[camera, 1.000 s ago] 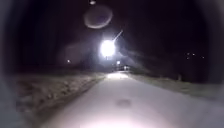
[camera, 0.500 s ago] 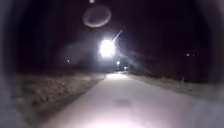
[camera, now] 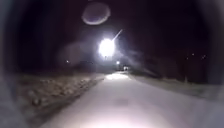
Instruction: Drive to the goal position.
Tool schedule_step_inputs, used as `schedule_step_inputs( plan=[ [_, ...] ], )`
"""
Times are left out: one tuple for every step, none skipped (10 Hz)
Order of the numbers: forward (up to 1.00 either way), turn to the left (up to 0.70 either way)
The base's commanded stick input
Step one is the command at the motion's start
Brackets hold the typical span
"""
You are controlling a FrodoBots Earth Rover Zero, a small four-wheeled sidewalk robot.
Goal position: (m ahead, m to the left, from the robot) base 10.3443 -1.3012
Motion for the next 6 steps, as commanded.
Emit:
schedule_step_inputs(
  plan=[
    [0.70,0.00],
    [0.70,0.00],
    [0.70,0.00],
    [0.70,0.00],
    [0.70,0.00],
    [0.70,0.00]
  ],
)
